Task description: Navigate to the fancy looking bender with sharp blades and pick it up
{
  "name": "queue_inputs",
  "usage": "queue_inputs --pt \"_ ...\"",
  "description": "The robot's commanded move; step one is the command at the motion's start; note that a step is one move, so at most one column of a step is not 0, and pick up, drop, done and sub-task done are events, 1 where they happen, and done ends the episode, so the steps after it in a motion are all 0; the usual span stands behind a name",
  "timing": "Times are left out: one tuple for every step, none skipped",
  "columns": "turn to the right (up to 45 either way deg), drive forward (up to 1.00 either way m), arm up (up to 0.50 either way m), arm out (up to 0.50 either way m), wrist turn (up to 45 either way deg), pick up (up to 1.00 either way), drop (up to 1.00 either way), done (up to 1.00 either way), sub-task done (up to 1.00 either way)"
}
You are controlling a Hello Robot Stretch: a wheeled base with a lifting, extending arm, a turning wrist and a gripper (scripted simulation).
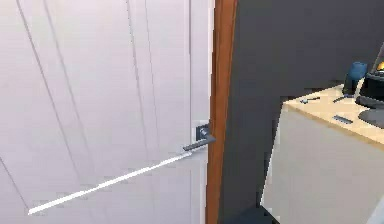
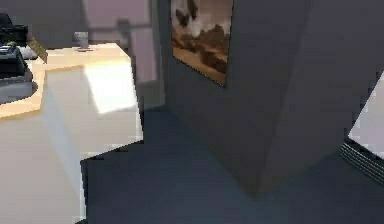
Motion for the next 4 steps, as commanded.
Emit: queue_inputs --pt "45.0 0.0 0.0 0.0 0.0 0.0 0.0 0.0 0.0" --pt "33.0 0.0 0.0 0.0 0.0 0.0 0.0 0.0 0.0" --pt "0.0 0.9 0.0 0.0 0.0 0.0 0.0 0.0 0.0" --pt "-30.0 0.0 0.0 0.0 0.0 0.0 0.0 0.0 0.0"
